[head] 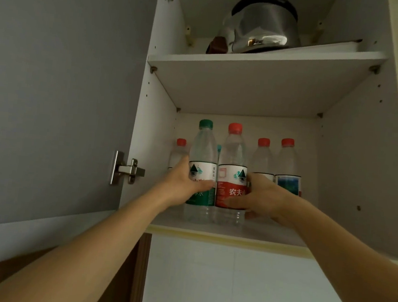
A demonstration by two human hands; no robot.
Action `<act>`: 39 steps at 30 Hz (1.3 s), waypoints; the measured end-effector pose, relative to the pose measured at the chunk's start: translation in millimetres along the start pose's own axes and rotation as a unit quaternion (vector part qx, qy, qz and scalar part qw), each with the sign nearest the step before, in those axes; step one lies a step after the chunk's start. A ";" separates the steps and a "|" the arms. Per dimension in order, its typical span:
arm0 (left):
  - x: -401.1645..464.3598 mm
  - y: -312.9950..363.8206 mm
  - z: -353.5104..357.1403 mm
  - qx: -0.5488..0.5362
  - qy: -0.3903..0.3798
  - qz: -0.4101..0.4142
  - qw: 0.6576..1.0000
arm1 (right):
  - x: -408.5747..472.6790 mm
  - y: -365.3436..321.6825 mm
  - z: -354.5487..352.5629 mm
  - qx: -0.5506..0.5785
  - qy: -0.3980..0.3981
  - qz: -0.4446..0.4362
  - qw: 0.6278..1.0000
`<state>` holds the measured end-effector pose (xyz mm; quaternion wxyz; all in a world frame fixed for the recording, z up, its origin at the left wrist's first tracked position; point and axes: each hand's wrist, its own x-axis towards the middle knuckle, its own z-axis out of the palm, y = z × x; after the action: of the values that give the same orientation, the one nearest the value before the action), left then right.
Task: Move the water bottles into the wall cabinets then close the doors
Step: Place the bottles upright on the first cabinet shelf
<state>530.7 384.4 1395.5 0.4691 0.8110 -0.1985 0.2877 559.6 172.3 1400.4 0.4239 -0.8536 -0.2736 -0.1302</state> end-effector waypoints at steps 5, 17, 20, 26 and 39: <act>-14.7 -22.2 0.6 -0.044 0.116 0.012 0.992 | 18.8 -8.5 20.7 0.011 -0.017 0.001 1.000; -17.5 -38.2 5.8 0.145 0.214 -0.044 0.965 | 47.4 -24.5 50.9 -0.006 -0.039 0.003 0.999; -19.3 -36.4 4.9 0.139 0.227 -0.035 0.963 | 44.7 -23.2 51.7 0.004 -0.036 0.010 0.999; -30.5 -30.3 9.5 0.178 0.272 0.049 0.944 | 29.6 -21.0 37.3 -0.043 -0.006 -0.008 0.999; 10.8 38.8 66.2 0.278 0.180 0.342 0.879 | 1.3 20.3 -67.6 -0.187 0.293 -0.070 0.935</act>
<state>534.6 307.3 1401.5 0.1243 0.7243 -0.2874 0.6143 573.0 109.1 1428.8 0.3079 -0.8200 -0.1673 -0.4525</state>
